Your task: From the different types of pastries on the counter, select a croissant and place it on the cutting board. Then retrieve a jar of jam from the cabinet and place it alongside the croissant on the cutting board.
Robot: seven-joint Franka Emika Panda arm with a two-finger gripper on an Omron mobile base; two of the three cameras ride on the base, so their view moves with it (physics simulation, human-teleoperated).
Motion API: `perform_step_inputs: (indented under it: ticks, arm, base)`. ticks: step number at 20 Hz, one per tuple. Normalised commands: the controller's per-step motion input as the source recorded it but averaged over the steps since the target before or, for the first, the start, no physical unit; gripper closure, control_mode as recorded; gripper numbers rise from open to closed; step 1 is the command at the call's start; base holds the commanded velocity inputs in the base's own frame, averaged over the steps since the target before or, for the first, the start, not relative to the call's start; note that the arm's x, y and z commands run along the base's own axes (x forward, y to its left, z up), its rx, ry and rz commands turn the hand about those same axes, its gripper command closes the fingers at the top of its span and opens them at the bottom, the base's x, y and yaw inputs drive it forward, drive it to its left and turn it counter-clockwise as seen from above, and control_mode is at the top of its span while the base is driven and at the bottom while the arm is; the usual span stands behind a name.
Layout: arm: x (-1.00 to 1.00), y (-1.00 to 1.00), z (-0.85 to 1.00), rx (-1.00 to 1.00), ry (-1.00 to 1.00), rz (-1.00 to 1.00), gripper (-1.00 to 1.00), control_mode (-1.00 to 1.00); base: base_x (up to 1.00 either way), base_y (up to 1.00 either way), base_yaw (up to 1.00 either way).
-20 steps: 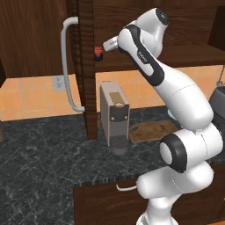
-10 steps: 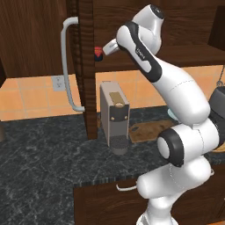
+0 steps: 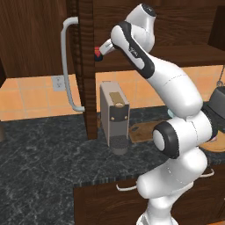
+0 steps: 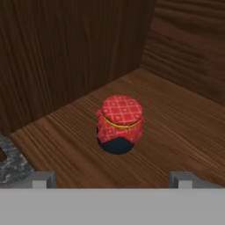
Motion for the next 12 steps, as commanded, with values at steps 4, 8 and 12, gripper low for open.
perform_step_inputs:
  ticks: [4, 8, 12]
  arm:
    - [0.27, 0.00, -0.02, 0.17, 0.06, 0.00, -1.00, -1.00]
    - [0.37, 0.00, -0.13, 0.11, 0.03, 0.00, -1.00, -1.00]
    - [0.09, 0.11, -0.13, 0.00, 0.00, 0.00, -1.00, -1.00]
  base:
    - [0.00, 0.00, 0.00]
    - [0.00, 0.00, 0.00]
    - [0.00, 0.00, 0.00]
